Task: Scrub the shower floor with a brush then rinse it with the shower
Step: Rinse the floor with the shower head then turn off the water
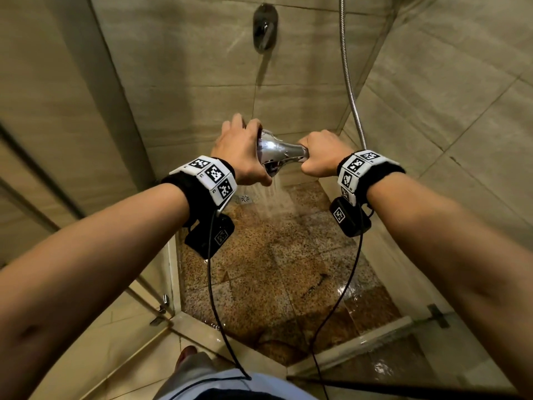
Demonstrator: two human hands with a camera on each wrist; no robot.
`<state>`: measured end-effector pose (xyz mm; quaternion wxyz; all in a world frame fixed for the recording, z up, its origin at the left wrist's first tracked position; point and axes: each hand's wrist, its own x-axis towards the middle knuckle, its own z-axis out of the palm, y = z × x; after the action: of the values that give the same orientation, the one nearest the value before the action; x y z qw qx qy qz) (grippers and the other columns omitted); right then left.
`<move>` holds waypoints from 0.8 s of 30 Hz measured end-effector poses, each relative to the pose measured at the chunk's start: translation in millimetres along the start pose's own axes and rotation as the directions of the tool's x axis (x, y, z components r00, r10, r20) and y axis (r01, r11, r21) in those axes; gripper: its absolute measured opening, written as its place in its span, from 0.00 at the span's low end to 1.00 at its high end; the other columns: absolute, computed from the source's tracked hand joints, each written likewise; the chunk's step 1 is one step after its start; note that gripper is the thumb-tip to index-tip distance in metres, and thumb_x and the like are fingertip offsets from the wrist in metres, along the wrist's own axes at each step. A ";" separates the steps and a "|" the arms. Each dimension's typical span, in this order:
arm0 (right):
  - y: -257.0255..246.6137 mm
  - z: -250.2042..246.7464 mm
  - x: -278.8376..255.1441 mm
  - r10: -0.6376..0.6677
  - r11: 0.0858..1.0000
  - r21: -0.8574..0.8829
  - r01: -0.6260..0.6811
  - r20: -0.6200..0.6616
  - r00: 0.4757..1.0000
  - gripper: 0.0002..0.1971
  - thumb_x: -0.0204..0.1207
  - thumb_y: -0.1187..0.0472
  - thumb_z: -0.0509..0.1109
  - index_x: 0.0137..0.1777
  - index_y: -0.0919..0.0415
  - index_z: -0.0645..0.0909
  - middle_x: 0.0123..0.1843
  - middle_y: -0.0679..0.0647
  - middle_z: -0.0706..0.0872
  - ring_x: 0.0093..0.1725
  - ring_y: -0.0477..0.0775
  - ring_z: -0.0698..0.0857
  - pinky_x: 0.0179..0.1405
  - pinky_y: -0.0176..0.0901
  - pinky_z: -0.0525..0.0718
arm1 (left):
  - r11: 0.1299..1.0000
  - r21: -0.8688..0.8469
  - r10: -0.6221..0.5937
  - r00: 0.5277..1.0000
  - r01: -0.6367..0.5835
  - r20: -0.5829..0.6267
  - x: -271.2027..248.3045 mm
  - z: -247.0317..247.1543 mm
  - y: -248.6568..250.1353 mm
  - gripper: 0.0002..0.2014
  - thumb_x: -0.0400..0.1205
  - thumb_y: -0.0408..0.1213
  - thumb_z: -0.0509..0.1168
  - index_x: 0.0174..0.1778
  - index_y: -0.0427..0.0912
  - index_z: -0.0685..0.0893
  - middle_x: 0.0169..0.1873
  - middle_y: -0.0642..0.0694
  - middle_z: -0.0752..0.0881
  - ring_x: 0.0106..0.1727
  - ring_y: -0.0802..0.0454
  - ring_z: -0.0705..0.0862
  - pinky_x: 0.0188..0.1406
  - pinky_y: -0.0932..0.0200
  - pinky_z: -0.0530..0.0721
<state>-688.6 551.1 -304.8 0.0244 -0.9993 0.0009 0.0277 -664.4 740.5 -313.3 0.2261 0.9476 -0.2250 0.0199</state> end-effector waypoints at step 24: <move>-17.4 -4.7 -3.6 0.015 0.987 0.150 -0.051 0.231 0.973 0.11 0.58 0.70 0.74 0.27 0.58 0.74 0.28 0.55 0.80 0.30 0.56 0.78 0.30 0.40 0.73 | 0.997 0.000 -0.078 0.969 0.080 0.236 -3.8 -21.9 -9.1 0.39 0.44 0.60 0.82 0.48 0.44 0.83 0.42 0.47 0.85 0.43 0.51 0.83 0.46 0.54 0.86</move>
<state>-691.9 568.3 -299.1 0.1015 -0.9843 0.0170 0.1431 -662.4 758.9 -298.0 0.2031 0.9503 -0.2124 -0.1031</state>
